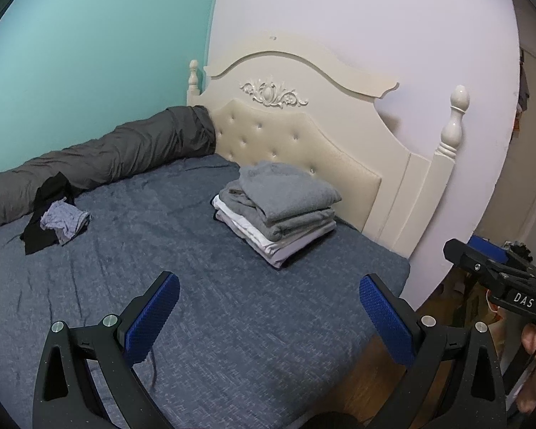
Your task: Fold clothes
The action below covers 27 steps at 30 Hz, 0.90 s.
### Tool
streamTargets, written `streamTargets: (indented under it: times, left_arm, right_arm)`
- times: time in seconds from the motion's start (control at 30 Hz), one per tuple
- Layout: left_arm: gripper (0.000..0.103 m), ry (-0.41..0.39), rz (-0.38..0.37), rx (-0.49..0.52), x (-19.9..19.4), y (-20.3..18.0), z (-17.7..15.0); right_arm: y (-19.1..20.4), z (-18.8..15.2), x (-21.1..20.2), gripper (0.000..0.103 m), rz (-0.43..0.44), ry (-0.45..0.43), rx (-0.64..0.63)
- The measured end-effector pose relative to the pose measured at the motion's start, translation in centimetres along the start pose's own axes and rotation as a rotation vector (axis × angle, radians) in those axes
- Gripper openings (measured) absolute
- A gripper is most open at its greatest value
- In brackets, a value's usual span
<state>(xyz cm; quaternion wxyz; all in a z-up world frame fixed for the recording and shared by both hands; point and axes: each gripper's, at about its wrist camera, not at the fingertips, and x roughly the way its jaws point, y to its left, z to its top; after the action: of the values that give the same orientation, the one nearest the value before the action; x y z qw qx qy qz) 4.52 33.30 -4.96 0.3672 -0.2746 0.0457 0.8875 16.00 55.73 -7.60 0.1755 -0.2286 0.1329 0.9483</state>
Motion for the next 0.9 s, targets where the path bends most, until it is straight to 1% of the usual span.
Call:
streamTargets:
  times: [0.33, 0.47, 0.53, 0.9]
  left_arm:
    - [0.103, -0.007, 0.013, 0.004, -1.3, 0.3, -0.8]
    - [0.103, -0.009, 0.006, 0.012, -1.7, 0.1, -0.9]
    - [0.103, -0.003, -0.005, 0.01, -1.9, 0.1, -0.9]
    - [0.103, -0.015, 0.006, 0.013, -2.7, 0.0, -1.2]
  right_arm:
    - [0.5, -0.7, -1.4, 0.099, 0.002, -0.005, -0.003]
    - [0.7, -0.9, -1.9, 0.099, 0.006, -0.012, -0.002]
    - [0.9, -0.9, -1.9, 0.099, 0.007, -0.015, -0.004]
    - [1.3, -1.3, -2.0, 0.099, 0.01, -0.006, -0.008]
